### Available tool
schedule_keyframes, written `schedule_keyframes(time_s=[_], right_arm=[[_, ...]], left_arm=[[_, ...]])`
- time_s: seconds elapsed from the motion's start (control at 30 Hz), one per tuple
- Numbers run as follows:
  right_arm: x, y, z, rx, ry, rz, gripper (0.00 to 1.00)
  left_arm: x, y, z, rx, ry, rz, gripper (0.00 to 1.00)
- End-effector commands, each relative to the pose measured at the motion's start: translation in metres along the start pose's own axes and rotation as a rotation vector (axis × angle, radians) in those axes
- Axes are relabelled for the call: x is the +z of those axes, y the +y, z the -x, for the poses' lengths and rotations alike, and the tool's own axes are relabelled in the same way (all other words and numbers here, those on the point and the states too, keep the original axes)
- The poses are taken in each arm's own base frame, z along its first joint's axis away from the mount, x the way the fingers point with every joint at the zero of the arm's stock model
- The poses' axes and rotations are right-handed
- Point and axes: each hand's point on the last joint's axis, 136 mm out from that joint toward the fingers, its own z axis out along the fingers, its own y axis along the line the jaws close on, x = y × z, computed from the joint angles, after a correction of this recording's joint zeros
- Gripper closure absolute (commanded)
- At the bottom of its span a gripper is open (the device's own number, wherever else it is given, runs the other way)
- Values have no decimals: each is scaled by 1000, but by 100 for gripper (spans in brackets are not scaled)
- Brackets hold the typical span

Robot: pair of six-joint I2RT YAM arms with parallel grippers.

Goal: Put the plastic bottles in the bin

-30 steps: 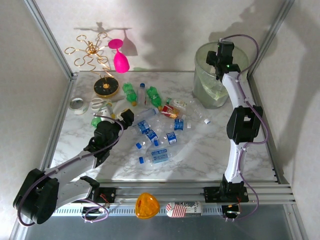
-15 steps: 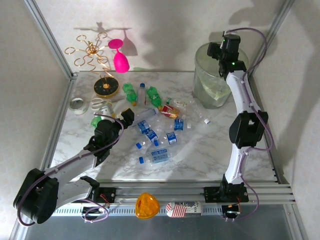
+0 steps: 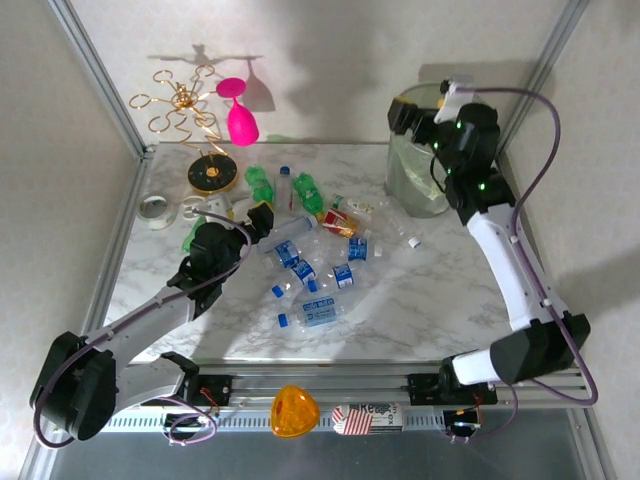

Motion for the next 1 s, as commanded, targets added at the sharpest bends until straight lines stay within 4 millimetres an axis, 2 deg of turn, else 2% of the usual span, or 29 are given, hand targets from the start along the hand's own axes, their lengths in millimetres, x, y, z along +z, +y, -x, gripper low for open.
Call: schedule_keyframes(time_s=[0.0,0.13,0.2,0.4,0.53,0.7,0.97], right_arm=[[-8,18,-40,81,50,91,1],[-20,29,-97,155,147,142,1],[-25,38,-124,188,193,183,1],[-32,49,-179,219,321,202,1],[-31,49,-201,250,367,199,1],[-29,49,-209,257,385,195,1],[-14,38,-221,281,421,111,1]], left_arm=[[3,18,7,61,6,115,0],[6,44,21,75,-27,208,0],[10,65,34,70,-53,277,0],[32,116,59,69,-66,408,0],[54,154,51,47,27,457,0],[82,195,21,15,209,507,1],[97,225,-25,17,389,543,0]])
